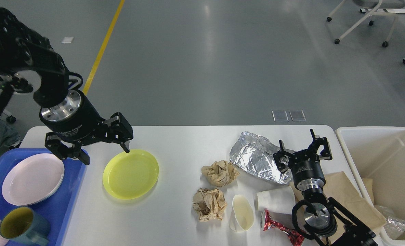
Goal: Tidy desktop
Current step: 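Move the left gripper down toward the yellow plastic plate, then grasp the edge of the yellow plate with the left gripper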
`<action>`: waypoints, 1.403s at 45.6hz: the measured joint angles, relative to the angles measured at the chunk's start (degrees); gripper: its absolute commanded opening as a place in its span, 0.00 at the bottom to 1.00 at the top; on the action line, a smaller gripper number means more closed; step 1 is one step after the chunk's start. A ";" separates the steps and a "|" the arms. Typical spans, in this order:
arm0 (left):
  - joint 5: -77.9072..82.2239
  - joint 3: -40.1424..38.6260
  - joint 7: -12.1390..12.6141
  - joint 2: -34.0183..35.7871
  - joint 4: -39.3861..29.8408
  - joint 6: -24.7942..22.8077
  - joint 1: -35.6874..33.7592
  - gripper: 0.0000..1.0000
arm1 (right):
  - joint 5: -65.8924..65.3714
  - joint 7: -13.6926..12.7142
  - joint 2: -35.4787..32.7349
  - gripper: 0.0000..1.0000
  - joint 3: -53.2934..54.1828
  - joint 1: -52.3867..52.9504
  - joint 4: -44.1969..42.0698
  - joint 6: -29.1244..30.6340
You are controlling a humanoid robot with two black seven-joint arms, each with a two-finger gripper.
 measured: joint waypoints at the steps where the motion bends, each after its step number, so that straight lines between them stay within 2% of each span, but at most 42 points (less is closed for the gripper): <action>1: -1.28 0.01 0.09 -0.03 0.43 0.79 1.42 0.91 | 0.00 0.00 0.00 1.00 0.00 0.00 0.00 0.00; 4: -5.43 0.19 0.81 -0.46 1.85 3.80 6.06 0.91 | 0.00 0.00 0.00 1.00 0.00 0.00 0.00 0.00; 7: -9.64 0.27 2.57 -0.95 3.01 7.89 10.55 0.91 | 0.00 0.00 0.00 1.00 0.00 0.00 0.01 0.00; 11: -15.06 -0.71 6.62 -1.07 4.88 15.53 16.63 0.92 | 0.00 0.00 0.00 1.00 0.00 0.00 0.01 0.00; 18: -25.33 -4.77 16.11 -0.09 8.15 33.03 25.49 0.96 | 0.00 0.00 0.00 1.00 0.00 0.00 0.01 0.00; 21: -26.34 -7.08 18.43 -0.14 9.19 36.51 28.32 0.96 | 0.00 0.00 -0.01 1.00 0.00 0.00 0.01 0.00; 24: -25.76 -8.95 19.47 -0.14 9.77 37.78 30.74 0.96 | 0.00 0.00 -0.01 1.00 0.00 0.00 0.01 0.00; 30: -23.63 -9.89 19.66 1.57 11.23 38.56 35.11 0.96 | 0.00 0.00 -0.01 1.00 0.00 0.00 0.01 0.00; 37: -23.31 -11.93 19.18 5.26 16.35 38.85 40.15 0.95 | 0.00 0.00 -0.01 1.00 0.00 0.00 0.01 0.00; 44: -23.70 -16.28 16.98 8.25 21.87 39.02 45.84 0.91 | 0.00 0.00 0.00 1.00 0.00 0.00 0.01 0.00; 51: -23.59 -21.23 15.05 10.07 24.10 39.07 48.38 0.86 | 0.00 0.00 0.01 1.00 0.00 0.00 0.00 0.00; 57: -22.74 -22.59 12.75 9.67 25.99 39.13 50.45 0.81 | 0.00 0.00 0.01 1.00 0.00 0.00 -0.04 0.00; 64: -20.21 -22.74 11.86 9.20 27.33 39.34 52.13 0.77 | 0.00 0.00 0.01 1.00 0.00 0.00 -0.09 0.00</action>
